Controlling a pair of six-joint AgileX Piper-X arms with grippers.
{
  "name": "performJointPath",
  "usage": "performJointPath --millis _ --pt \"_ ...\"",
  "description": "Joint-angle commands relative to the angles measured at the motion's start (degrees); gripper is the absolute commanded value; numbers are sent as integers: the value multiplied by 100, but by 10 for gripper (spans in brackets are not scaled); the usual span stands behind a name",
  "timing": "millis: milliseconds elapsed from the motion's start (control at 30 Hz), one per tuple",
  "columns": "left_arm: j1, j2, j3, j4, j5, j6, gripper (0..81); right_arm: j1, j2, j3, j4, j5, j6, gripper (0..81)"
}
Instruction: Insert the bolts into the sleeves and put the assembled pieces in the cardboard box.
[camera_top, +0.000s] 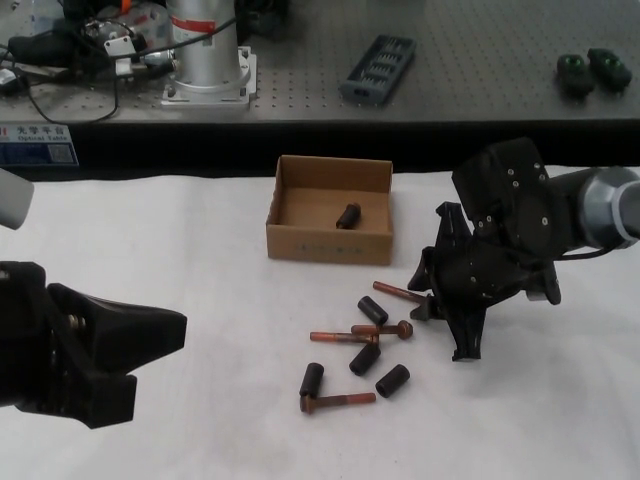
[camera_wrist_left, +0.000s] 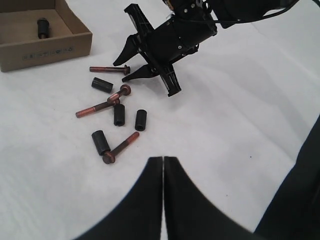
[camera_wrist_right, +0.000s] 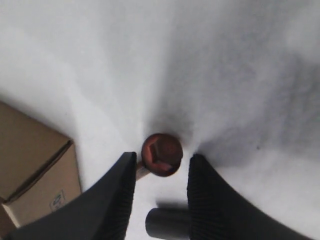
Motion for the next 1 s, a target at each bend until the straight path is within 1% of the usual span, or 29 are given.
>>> performJointPath --millis 0,133,333,833,900,967 --pt "17 -47 -7 -32 -24 -76 7 -56 77 -61 -104 180 255 292" --pt "17 -47 -7 -32 -24 -76 7 -99 161 -61 -169 180 255 291" --pt "17 -47 -7 -32 -24 -76 7 -96 309 -67 -523 180 374 178" --pt "17 -47 -7 -32 -24 -76 7 -108 594 -260 -427 79 374 174" --pt "17 -47 -7 -32 -24 -76 7 -109 594 -258 -364 27 277 146" --pt "17 -47 -7 -32 -24 -76 7 -121 594 -258 -342 -70 35 76"
